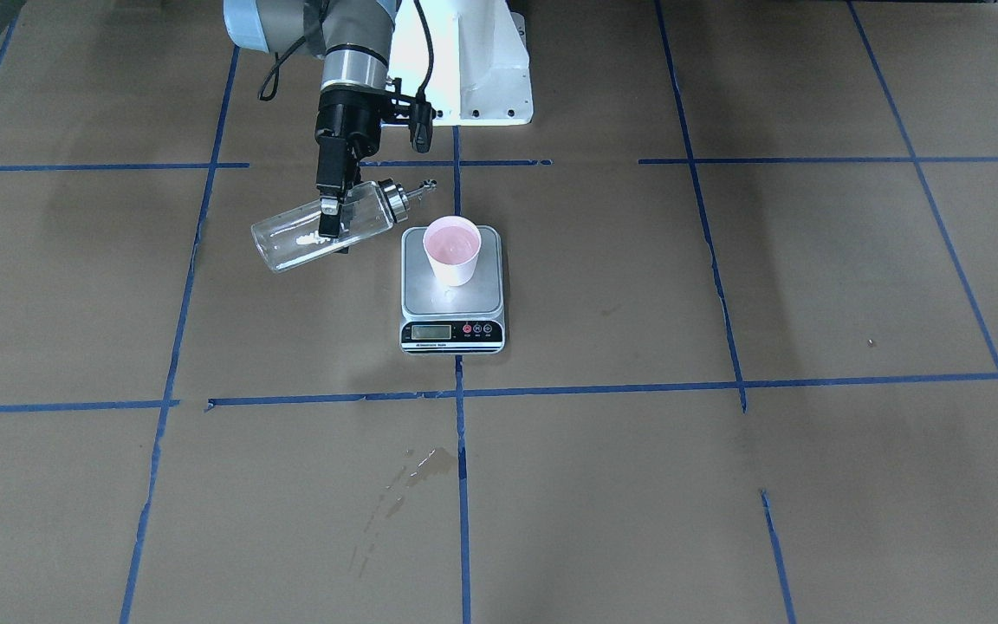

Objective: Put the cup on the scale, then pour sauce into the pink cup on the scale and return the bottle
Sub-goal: 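Carry the bottle over the pink cup with the right gripper, then tilt the bottle spout down into the pink cup with the right gripper, then tilt the bottle upright and move it back with the right gripper, then lower the bottle onto the table with the right gripper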

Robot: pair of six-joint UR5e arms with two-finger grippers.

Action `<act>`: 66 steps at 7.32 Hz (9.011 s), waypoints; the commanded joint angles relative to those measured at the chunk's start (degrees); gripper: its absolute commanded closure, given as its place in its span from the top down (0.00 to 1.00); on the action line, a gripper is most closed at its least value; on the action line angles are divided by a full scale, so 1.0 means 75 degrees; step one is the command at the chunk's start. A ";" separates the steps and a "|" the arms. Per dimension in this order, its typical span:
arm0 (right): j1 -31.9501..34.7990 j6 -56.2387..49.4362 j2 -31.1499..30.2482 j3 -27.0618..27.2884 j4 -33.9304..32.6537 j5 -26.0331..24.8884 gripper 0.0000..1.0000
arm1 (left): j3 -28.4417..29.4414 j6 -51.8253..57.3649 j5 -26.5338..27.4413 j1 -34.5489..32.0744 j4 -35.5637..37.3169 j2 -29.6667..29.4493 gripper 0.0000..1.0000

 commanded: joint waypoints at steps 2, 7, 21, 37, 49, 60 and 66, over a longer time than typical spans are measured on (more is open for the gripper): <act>0.0159 -0.0220 0.0480 -0.0809 -0.0008 -0.0210 0.00 | -0.0043 -0.0012 0.0000 0.0000 -0.0012 -0.0006 1.00; 0.0218 -0.2639 0.0564 -0.1151 -0.0008 -0.1415 0.00 | -0.0031 -0.0013 0.0000 0.0000 -0.0012 -0.0018 1.00; 0.0194 -0.1967 0.0119 -0.1165 0.2591 -0.0599 0.00 | -0.0195 -0.0188 0.0000 0.0000 -0.0012 -0.0029 1.00; 0.1471 0.7056 -0.1838 0.1051 0.2652 0.3995 0.00 | -0.0828 -0.0446 0.0070 -0.0011 0.0023 -0.0018 1.00; 0.2257 0.8687 -0.3420 -0.0800 0.6894 0.4628 0.00 | -0.1109 -0.0739 0.0082 -0.0011 0.0023 -0.0029 1.00; 0.2081 0.8698 -0.3350 -0.0977 0.6929 0.4663 0.41 | -0.1086 -0.0751 0.0082 -0.0011 0.0023 -0.0065 1.00; 0.2081 0.8651 -0.3373 -0.0977 0.6929 0.4640 0.99 | -0.1074 -0.0751 0.0082 0.0000 0.0023 -0.0076 1.00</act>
